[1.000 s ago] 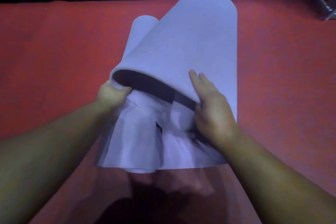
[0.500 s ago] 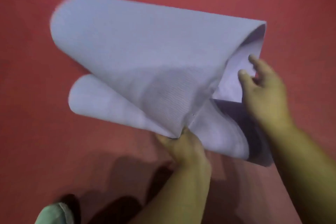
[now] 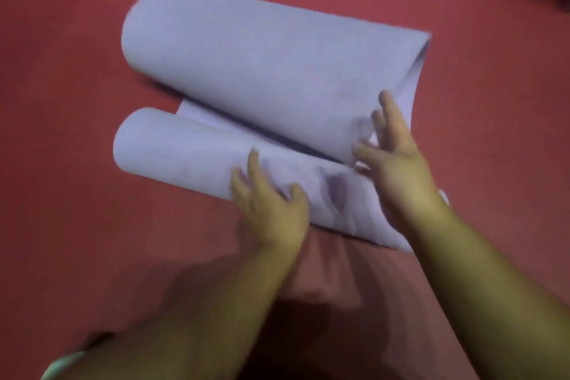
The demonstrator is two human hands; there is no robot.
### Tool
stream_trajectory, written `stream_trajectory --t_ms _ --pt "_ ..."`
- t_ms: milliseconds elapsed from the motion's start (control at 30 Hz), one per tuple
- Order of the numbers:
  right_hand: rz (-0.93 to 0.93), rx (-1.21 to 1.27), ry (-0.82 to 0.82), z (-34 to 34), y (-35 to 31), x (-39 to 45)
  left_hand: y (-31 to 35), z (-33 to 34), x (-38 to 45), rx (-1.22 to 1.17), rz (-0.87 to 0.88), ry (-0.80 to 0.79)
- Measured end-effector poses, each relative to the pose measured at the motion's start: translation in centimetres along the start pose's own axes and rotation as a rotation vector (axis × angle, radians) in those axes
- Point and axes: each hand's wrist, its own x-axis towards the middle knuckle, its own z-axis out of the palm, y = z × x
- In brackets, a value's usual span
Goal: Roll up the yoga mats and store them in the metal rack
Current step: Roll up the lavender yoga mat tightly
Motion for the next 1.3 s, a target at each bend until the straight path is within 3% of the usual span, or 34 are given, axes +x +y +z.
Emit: stream_trajectory --t_ms 67,133,200,267,400,500,633,733,800,867,967,1100,1200,1300 --pt "-0.160 -0.261 0.043 0.0 -1.0 0.8 2.0 -2.2 5.2 0.448 0.260 -0.168" --pt "-0.258 -0.714 0.025 -0.1 -0.6 1.3 2.4 -3.6 9.6 0.837 0.411 -0.527" --pt "-0.144 -1.092 -0.157 -0.1 1.5 1.6 1.0 -4.7 11.4 1.091 0.531 -0.880" --pt "0.075 -1.361 -0.343 -0.1 4.3 1.3 -1.0 -5.5 11.6 1.321 0.698 -0.994" --pt "0.116 -1.482 -0.435 -1.8 8.3 0.3 -3.4 -5.4 11.2 1.237 0.788 -0.856" --pt "0.072 -1.479 -0.314 -2.1 7.1 -0.2 -1.0 -5.9 11.0 1.180 0.845 -0.749" --pt "-0.180 -1.561 -0.109 -3.7 2.5 -0.2 2.9 -7.9 9.1 1.080 0.767 -0.627" --pt "-0.166 -1.729 -0.271 -5.4 0.0 -0.9 1.7 -8.8 4.8 1.033 0.788 -0.710" --pt "-0.176 -1.851 -0.366 -5.5 0.5 -2.8 0.6 -9.3 2.9 1.012 0.723 -0.868" --pt "-0.199 -1.845 -0.406 -5.6 2.0 -5.5 0.2 -10.0 2.0 0.955 0.629 -0.995" --pt "-0.203 -1.820 -0.473 -6.0 3.3 -9.2 0.6 -12.0 1.5 0.833 0.521 -1.044" --pt "-0.471 -1.843 -0.416 -6.1 1.2 -12.1 1.8 -15.2 2.2 0.902 0.441 -1.194" --pt "-0.547 -1.839 -0.455 -5.6 -1.0 -14.8 2.4 -17.0 -0.3 1.144 0.511 -1.085" --pt "-0.332 -1.665 -0.484 -4.6 -3.1 -17.7 3.3 -18.6 -3.7 1.214 0.681 -0.919"
